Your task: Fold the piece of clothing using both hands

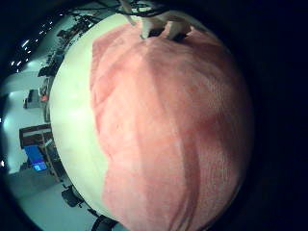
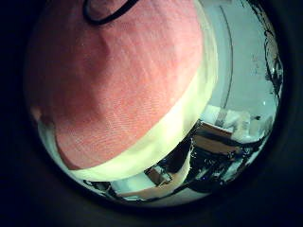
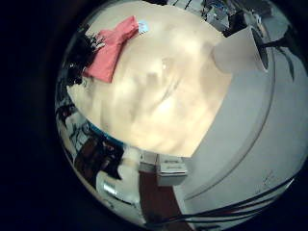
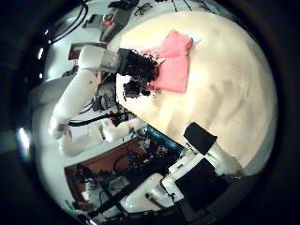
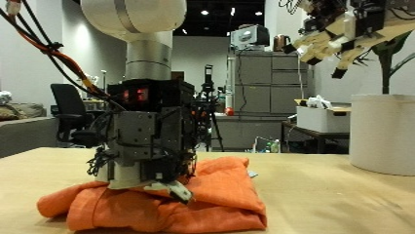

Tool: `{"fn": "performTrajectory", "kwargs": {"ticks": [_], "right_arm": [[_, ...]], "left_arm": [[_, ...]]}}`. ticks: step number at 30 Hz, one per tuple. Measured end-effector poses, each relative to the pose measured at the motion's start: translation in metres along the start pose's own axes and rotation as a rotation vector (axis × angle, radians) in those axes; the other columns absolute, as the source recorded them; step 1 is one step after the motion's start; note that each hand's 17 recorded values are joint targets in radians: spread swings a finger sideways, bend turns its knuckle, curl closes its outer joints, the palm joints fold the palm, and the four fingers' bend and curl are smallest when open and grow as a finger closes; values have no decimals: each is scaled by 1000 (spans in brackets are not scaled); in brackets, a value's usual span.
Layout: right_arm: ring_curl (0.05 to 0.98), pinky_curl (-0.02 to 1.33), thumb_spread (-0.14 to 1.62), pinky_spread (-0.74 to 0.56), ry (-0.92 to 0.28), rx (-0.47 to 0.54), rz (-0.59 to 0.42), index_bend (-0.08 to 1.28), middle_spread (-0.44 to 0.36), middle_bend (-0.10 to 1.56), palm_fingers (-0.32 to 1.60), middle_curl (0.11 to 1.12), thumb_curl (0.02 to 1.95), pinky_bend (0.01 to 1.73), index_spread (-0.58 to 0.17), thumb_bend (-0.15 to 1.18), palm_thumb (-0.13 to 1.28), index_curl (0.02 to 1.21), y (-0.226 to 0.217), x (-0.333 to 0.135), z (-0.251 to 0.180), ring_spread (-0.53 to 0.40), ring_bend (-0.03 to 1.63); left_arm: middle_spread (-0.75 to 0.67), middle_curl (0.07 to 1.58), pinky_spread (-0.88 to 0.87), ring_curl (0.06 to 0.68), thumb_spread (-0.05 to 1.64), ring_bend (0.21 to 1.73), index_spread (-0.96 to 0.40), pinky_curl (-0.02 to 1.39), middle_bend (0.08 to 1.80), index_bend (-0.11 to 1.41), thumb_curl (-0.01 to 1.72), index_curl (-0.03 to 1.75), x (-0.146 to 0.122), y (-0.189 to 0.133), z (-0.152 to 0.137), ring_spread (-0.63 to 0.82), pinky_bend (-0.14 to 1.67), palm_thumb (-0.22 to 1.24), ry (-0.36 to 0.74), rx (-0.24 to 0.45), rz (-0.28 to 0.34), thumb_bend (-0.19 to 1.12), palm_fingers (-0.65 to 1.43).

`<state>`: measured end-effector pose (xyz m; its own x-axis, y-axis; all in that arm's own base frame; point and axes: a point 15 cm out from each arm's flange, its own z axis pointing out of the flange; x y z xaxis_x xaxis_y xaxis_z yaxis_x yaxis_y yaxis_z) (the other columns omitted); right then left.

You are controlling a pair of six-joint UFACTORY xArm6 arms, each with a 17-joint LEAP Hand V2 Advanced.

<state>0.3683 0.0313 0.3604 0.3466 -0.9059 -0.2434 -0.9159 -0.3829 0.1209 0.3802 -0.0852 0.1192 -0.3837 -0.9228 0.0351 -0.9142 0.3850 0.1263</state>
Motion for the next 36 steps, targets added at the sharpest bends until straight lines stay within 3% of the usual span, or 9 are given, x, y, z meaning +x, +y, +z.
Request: {"fn": "performTrajectory", "kwargs": {"ticks": [7,13,17,22,36], "right_arm": [[245,327,1037,369,1,2,-9,154,97,176,-39,273,455,339,-412,-21,827,252,0,0,-1,219,233],[246,325,1036,368,1,-7,-12,160,97,177,-32,273,454,333,-411,-21,830,254,4,-2,-2,219,218],[248,324,1035,367,1,-4,-13,159,97,180,-29,273,454,329,-411,-21,831,256,4,-3,-3,220,213],[253,324,1034,367,6,-3,-27,162,97,178,-25,272,453,325,-411,-21,832,259,1,-11,-5,220,211],[260,325,1025,371,31,-88,-74,167,97,176,-21,269,442,323,-407,-23,821,266,3,-20,12,222,217]], "left_arm": [[503,203,579,187,870,358,30,295,167,125,246,190,-5,2,-21,628,211,-34,2,3,-14,-47,-122],[497,201,570,194,854,364,30,303,167,126,244,186,-6,26,-80,622,211,-42,13,-39,-38,-53,-113],[495,203,568,197,847,364,33,307,170,127,244,184,-10,32,-139,621,210,-42,-17,28,-54,-53,-113],[492,207,560,200,838,354,34,309,175,135,244,190,-11,44,-178,610,204,-42,-33,92,-65,-54,-97],[473,224,552,211,826,349,32,316,179,135,243,201,-26,62,-189,594,206,-39,4,72,-149,-52,-80]]}}
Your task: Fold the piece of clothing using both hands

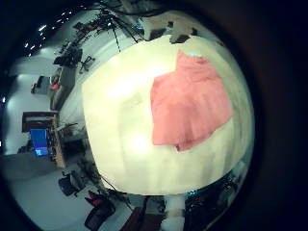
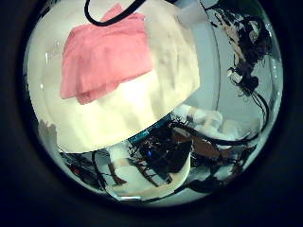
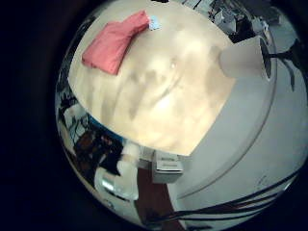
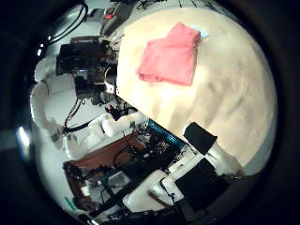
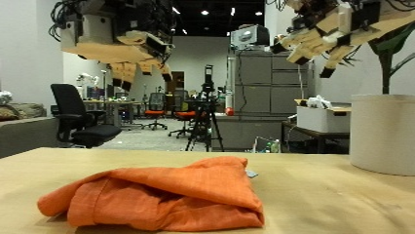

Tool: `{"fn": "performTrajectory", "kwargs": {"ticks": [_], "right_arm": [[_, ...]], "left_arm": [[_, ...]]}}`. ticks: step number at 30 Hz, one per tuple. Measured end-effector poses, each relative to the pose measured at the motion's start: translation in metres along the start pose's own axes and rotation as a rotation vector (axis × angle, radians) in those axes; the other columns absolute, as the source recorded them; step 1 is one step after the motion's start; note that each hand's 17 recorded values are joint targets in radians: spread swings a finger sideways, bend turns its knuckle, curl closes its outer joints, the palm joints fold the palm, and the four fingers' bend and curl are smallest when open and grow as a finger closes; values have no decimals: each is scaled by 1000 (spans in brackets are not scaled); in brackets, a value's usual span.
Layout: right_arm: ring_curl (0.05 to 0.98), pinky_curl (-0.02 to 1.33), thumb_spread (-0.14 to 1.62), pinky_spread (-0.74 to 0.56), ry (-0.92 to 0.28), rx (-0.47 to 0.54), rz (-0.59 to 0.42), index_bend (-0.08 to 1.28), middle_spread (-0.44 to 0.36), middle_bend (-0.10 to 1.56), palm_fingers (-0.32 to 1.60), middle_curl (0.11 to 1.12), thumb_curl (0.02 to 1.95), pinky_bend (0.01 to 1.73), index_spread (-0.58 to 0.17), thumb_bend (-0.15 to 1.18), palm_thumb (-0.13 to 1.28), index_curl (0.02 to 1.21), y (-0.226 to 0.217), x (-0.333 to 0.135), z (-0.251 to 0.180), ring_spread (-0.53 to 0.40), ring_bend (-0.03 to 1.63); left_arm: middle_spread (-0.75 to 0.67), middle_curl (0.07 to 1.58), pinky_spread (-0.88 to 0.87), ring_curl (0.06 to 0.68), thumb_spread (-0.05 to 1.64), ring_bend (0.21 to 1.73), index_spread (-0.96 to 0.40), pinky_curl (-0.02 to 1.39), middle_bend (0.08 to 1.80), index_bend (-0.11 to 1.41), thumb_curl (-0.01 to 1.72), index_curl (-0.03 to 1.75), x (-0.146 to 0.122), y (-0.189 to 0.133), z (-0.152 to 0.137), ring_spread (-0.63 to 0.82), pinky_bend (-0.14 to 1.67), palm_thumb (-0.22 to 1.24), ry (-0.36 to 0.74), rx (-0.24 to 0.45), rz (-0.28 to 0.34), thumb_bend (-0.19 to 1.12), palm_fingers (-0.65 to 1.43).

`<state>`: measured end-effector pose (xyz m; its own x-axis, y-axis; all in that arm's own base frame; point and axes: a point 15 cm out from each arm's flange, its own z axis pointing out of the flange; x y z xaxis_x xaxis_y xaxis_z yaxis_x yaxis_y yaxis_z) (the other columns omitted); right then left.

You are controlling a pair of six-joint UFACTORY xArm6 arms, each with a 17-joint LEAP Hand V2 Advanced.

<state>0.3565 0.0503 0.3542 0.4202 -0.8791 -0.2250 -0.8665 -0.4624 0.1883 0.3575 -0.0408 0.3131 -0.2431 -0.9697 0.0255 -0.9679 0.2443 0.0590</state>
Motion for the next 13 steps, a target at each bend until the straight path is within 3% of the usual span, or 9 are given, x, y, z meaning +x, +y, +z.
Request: {"fn": "performTrajectory", "kwargs": {"ticks": [8,13], "right_arm": [[260,325,1033,367,-15,-29,-3,165,97,176,-21,268,433,319,-407,-24,802,270,-5,9,8,223,207],[261,325,1034,367,-8,-17,-1,165,97,177,-18,270,430,317,-401,-22,800,272,-7,16,1,223,207]], "left_arm": [[457,231,545,216,824,350,29,319,177,137,245,208,-22,11,-4,592,203,-36,23,-4,-71,-51,-79],[453,237,545,217,824,347,29,320,180,137,249,211,-24,12,1,590,202,-36,28,-9,-80,-51,-76]]}}
